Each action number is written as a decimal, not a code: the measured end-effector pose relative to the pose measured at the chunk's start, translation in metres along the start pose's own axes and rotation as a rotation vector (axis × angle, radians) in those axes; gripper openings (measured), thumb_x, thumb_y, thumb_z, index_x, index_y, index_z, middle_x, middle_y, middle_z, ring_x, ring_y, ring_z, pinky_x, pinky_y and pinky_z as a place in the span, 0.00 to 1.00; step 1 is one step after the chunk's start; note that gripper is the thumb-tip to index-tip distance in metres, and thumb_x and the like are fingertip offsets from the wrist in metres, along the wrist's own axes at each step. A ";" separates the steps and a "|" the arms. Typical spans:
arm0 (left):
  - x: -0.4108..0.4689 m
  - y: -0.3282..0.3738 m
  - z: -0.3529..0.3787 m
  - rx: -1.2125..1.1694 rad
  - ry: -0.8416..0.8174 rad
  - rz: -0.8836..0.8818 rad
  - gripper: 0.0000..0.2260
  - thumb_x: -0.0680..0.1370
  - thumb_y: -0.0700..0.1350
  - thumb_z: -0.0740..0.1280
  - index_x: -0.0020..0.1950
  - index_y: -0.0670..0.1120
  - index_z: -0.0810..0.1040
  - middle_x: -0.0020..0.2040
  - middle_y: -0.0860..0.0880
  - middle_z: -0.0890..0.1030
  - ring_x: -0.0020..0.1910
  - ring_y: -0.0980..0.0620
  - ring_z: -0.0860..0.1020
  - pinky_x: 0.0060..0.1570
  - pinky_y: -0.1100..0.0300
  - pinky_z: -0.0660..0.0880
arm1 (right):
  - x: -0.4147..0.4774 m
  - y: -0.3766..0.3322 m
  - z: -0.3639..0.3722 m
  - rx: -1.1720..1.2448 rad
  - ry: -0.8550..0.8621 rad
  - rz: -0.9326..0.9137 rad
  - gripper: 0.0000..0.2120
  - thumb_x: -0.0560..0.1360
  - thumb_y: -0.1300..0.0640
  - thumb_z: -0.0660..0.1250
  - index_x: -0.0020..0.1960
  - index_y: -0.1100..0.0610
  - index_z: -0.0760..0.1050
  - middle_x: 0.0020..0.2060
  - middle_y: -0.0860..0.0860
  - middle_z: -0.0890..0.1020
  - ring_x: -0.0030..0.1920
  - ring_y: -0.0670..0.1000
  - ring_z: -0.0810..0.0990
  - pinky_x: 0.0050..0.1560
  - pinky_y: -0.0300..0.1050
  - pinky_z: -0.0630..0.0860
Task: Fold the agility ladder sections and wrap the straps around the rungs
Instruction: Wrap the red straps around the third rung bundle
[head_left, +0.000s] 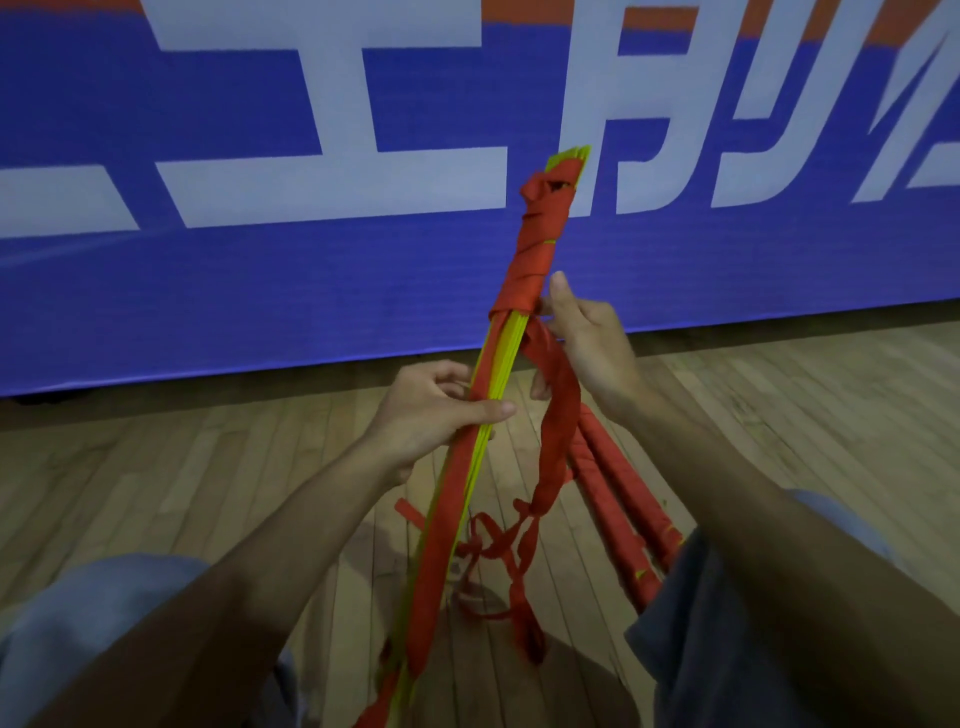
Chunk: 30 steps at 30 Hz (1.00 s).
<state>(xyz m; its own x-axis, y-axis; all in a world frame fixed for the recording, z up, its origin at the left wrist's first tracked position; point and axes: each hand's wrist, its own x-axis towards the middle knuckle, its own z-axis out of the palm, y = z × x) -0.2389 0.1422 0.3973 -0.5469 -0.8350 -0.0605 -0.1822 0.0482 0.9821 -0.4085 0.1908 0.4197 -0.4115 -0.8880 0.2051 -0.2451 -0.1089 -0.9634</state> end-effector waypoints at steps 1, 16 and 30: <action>0.002 -0.003 0.000 0.082 0.053 0.028 0.16 0.64 0.45 0.81 0.47 0.47 0.80 0.39 0.47 0.85 0.38 0.49 0.85 0.38 0.58 0.79 | 0.000 0.002 0.001 -0.016 -0.005 -0.002 0.33 0.81 0.40 0.56 0.48 0.73 0.75 0.27 0.69 0.77 0.23 0.58 0.80 0.28 0.50 0.78; -0.006 0.003 -0.003 0.160 -0.041 0.187 0.04 0.78 0.46 0.68 0.49 0.48 0.82 0.39 0.52 0.83 0.35 0.58 0.81 0.35 0.64 0.77 | 0.009 0.012 -0.001 0.138 0.110 -0.042 0.15 0.80 0.57 0.64 0.36 0.61 0.78 0.27 0.60 0.79 0.17 0.48 0.68 0.20 0.38 0.64; -0.030 0.011 0.002 -0.076 -0.319 -0.054 0.19 0.71 0.47 0.71 0.60 0.43 0.78 0.53 0.44 0.84 0.54 0.44 0.83 0.60 0.45 0.76 | -0.003 0.000 -0.007 0.426 -0.260 -0.073 0.16 0.83 0.56 0.54 0.49 0.65 0.75 0.32 0.56 0.81 0.23 0.47 0.70 0.31 0.44 0.69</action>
<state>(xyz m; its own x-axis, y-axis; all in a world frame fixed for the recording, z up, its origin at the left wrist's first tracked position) -0.2265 0.1687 0.4092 -0.7687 -0.6207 -0.1544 -0.1634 -0.0428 0.9856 -0.4131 0.1961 0.4204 -0.1609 -0.9474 0.2766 0.1378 -0.2991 -0.9442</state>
